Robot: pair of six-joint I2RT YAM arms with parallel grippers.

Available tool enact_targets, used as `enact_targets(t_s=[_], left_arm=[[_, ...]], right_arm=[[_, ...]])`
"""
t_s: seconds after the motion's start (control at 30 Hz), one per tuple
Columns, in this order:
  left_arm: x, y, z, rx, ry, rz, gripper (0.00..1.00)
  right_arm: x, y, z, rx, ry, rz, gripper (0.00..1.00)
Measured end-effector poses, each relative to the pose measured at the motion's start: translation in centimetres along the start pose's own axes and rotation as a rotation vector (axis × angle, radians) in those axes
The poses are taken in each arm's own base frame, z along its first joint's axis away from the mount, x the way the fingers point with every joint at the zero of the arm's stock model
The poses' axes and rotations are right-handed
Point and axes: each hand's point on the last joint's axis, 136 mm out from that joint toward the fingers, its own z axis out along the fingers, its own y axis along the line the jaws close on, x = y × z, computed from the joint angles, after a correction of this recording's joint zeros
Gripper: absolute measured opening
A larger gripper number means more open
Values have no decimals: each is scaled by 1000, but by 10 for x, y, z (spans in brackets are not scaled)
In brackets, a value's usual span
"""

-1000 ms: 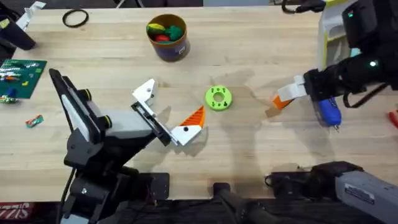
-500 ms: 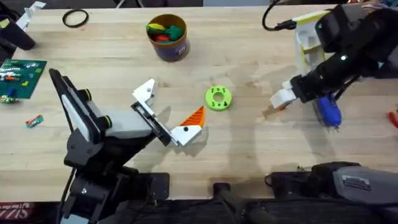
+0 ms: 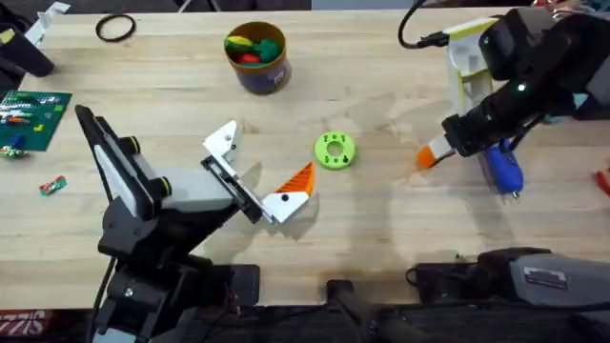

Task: Pick up the gripper from the table and insert it into the empty holder that is missing its gripper. Then pick up a screw, insert it into the mounting hole, and use the screwdriver to tighten it. Finally, clean up the table by picking up the vegetable and placing it into the bucket.

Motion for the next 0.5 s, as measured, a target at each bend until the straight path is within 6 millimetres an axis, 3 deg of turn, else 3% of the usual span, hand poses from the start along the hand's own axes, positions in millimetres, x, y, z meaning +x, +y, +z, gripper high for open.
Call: enact_targets(t_s=[0.07,0.27,0.5], left_arm=[[0,0,0,0,0,0,999],[0,0,0,0,0,0,999],[0,0,0,0,0,0,999]], right_arm=[[-2,0,0,1,-7,4,13],[-1,0,-6,-2,-1,5,9],[-37,-4,-61,30,-185,55,7]])
